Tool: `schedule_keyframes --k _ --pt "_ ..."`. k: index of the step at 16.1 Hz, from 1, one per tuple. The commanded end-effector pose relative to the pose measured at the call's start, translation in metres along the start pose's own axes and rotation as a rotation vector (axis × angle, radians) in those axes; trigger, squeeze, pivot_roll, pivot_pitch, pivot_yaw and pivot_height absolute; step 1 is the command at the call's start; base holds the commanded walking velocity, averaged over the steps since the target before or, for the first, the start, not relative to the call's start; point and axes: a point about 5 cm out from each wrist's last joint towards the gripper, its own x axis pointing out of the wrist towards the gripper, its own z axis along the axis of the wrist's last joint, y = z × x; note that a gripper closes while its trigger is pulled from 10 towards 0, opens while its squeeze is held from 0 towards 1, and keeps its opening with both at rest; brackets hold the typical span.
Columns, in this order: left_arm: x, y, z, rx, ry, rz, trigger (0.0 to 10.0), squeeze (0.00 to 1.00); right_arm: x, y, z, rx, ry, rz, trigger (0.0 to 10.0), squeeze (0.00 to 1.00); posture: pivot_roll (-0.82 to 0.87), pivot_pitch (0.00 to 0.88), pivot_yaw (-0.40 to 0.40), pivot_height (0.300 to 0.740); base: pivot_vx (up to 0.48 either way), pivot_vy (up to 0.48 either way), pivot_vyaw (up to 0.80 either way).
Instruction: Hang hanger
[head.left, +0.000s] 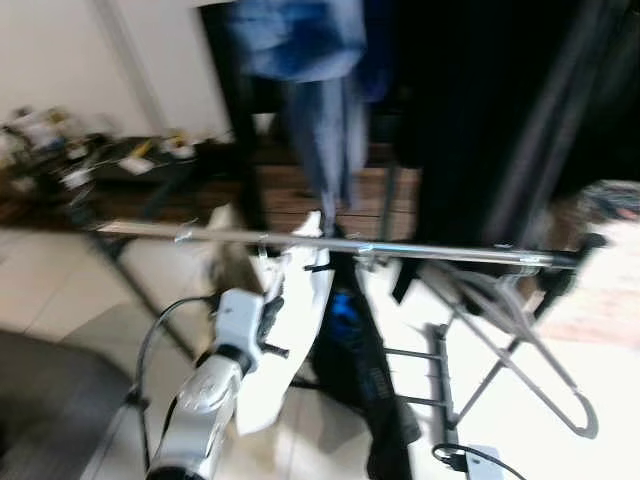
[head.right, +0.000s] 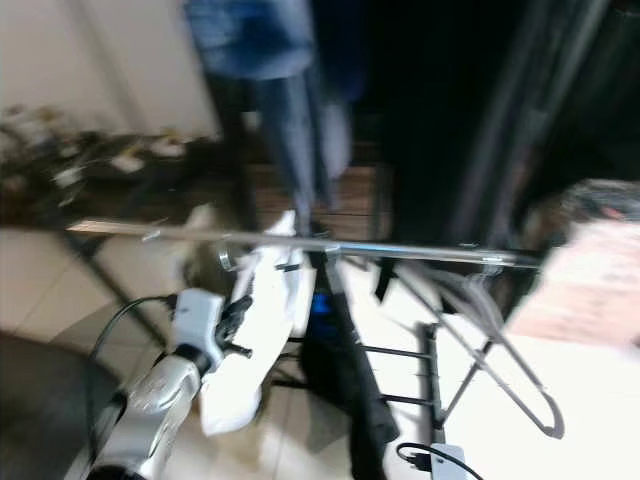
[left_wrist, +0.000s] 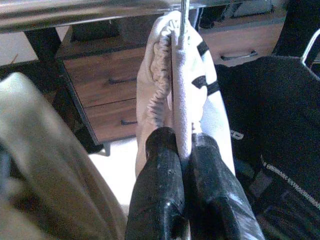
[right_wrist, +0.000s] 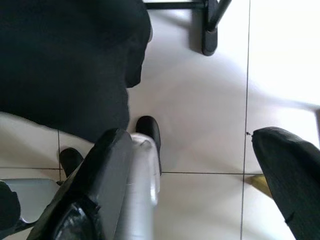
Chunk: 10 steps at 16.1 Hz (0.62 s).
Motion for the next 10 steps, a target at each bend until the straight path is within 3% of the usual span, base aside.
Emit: schedule_keyframes --k 1,3,6,10 --pt "-0.003 -0.002 0.0 -0.028 0.0 0.007 10.0 0.0 0.0 -0.004 -0.002 -0.01 0.009 -0.008 10.0 0.0 -0.12 0.096 0.075 0.74 0.0 0.0 -0.78" --pt "-0.006 -0.002 -0.002 -0.039 0.011 0.018 10.0 0.0 0.0 -0.003 -0.002 -0.018 0.006 -0.002 10.0 0.0 -0.12 0.099 0.074 0.74 0.0 0.0 -0.77" --pt "-0.006 -0.003 -0.002 -0.053 0.032 0.031 10.0 0.0 0.0 -0.001 -0.001 -0.01 -0.002 0.017 10.0 0.0 -0.12 0.102 0.076 0.74 0.0 0.0 0.0" --pt "0.005 0.013 0.001 -0.1 0.075 0.146 10.0 0.0 0.0 0.0 -0.001 -0.011 -0.001 0.033 10.0 0.0 -0.12 0.106 0.074 0.74 0.0 0.0 0.0"
